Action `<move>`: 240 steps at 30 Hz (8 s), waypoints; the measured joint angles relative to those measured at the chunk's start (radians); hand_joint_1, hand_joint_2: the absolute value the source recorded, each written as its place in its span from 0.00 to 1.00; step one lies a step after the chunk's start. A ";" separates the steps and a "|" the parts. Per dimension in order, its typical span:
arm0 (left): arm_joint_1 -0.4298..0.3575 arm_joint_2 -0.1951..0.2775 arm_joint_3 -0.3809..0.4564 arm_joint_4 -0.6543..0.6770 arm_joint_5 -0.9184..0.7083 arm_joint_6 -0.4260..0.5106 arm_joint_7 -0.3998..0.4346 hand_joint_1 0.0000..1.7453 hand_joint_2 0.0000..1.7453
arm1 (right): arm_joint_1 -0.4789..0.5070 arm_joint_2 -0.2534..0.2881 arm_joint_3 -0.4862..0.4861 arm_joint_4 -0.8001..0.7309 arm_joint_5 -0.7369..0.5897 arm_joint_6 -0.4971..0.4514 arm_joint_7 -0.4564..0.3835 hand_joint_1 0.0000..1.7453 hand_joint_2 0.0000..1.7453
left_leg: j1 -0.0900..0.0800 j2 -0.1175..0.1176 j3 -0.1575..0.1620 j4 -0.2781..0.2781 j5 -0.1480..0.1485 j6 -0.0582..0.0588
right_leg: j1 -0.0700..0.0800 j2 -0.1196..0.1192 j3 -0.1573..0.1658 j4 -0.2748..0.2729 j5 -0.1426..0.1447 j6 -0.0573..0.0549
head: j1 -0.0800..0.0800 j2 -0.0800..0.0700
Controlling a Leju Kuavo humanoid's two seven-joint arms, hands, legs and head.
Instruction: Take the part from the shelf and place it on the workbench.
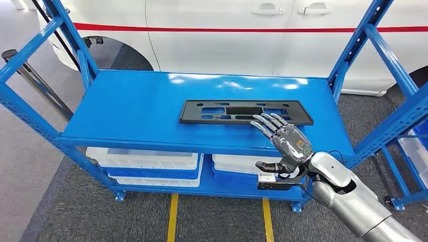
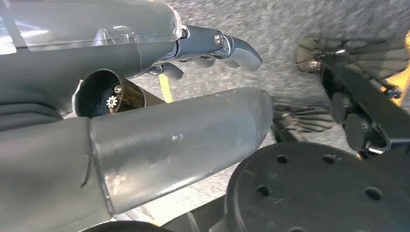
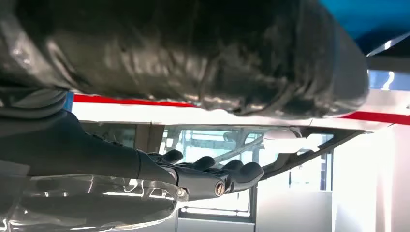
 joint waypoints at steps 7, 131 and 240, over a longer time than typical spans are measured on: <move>-0.004 0.000 0.000 0.000 0.009 0.000 0.000 0.00 0.00 | -0.024 0.000 -0.037 0.049 -0.021 0.010 0.009 0.00 0.00 | -0.004 -0.013 0.073 -0.017 -0.047 0.055 | -0.005 -0.004 -0.084 0.171 0.015 0.028 | 0.003 0.000; 0.022 0.064 -0.096 0.003 0.351 -0.027 0.024 0.00 0.00 | 0.652 -0.090 -0.322 -0.326 0.168 -0.096 0.276 1.00 1.00 | -0.028 -0.019 0.084 -0.002 -0.069 0.051 | 0.030 0.005 -0.103 0.028 0.064 -0.016 | 0.003 0.000; 0.097 0.076 -0.003 -0.001 -0.002 -0.057 -0.102 0.00 0.00 | 0.871 0.248 -1.661 -0.515 -0.179 0.623 -0.191 1.00 1.00 | -0.030 0.010 0.160 -0.076 -0.079 0.070 | 0.004 -0.008 -0.240 0.299 -0.017 0.021 | 0.006 0.000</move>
